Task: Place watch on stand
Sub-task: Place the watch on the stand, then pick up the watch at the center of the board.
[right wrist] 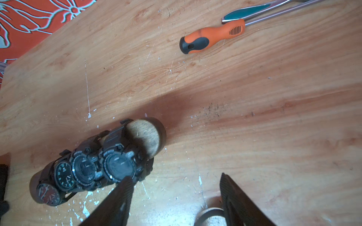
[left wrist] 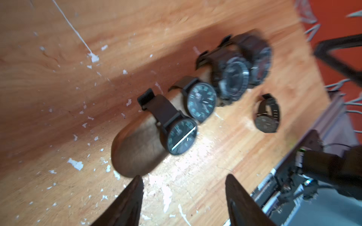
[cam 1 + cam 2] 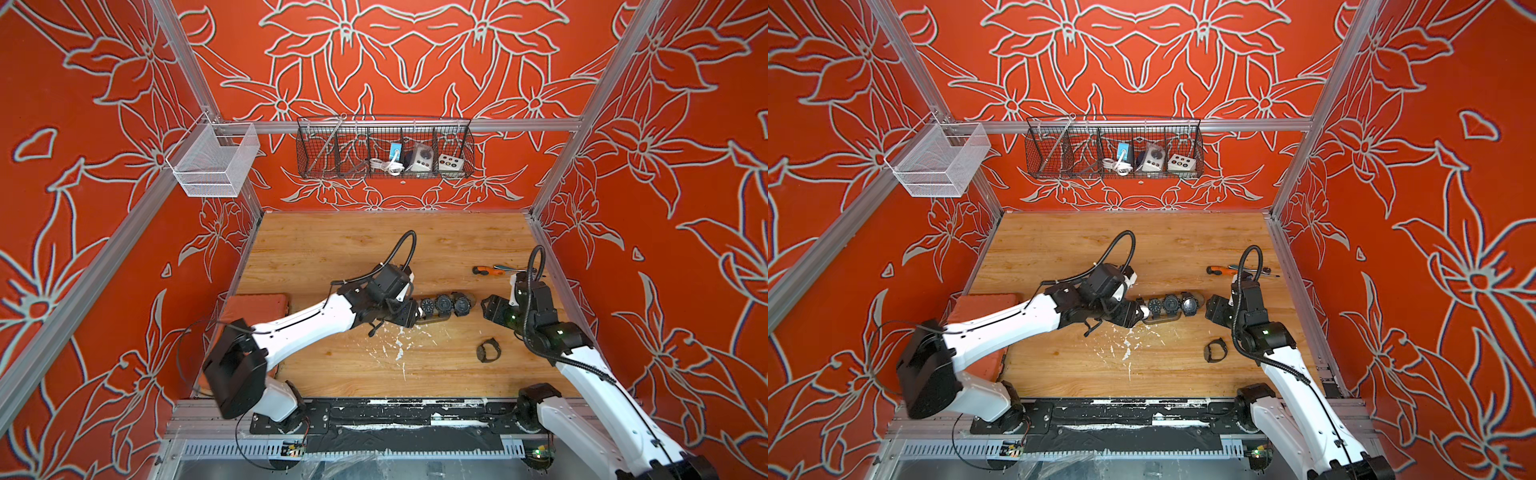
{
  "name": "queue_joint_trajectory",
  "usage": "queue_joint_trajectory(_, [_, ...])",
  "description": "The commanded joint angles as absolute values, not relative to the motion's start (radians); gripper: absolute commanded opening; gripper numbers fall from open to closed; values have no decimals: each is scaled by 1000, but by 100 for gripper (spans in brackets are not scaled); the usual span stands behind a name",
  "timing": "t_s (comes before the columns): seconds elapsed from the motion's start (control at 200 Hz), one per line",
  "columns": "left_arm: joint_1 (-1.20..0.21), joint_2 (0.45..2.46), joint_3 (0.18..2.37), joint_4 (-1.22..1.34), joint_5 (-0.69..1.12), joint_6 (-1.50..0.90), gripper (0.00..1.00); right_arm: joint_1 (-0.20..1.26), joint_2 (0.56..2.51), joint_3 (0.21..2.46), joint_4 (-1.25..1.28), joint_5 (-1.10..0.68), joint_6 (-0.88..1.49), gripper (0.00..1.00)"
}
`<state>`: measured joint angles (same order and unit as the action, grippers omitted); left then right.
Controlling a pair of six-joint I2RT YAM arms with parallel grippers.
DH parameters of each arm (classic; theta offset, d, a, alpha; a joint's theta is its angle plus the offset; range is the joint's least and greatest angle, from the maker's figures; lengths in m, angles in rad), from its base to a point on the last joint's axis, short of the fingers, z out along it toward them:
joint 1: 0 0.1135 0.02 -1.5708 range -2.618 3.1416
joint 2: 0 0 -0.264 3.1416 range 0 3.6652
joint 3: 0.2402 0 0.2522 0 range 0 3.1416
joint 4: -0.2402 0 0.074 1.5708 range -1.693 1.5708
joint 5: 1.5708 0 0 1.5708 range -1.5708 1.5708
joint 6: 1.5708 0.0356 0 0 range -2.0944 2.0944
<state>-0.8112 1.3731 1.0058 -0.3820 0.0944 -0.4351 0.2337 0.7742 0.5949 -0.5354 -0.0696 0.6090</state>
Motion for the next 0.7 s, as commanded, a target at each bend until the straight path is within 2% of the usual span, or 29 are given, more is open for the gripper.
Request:
queue_joint_trajectory(0.0, [-813, 1209, 864, -258, -68, -522, 69, 227, 756, 596, -671, -24, 615, 67])
queue_joint_trajectory(0.105, [-794, 1048, 725, -241, -210, -578, 75, 227, 760, 586, -726, 8, 644, 65])
queue_joint_trajectory(0.305, [-702, 841, 597, -279, -263, -599, 77, 227, 777, 518, -703, -28, 714, 64])
queue_joint_trajectory(0.51, [-612, 714, 511, -290, -243, -618, 79, 227, 828, 459, -703, -8, 808, 49])
queue_joint_trajectory(0.696, [-573, 689, 474, -283, -210, -617, 80, 226, 858, 444, -699, 11, 826, 39])
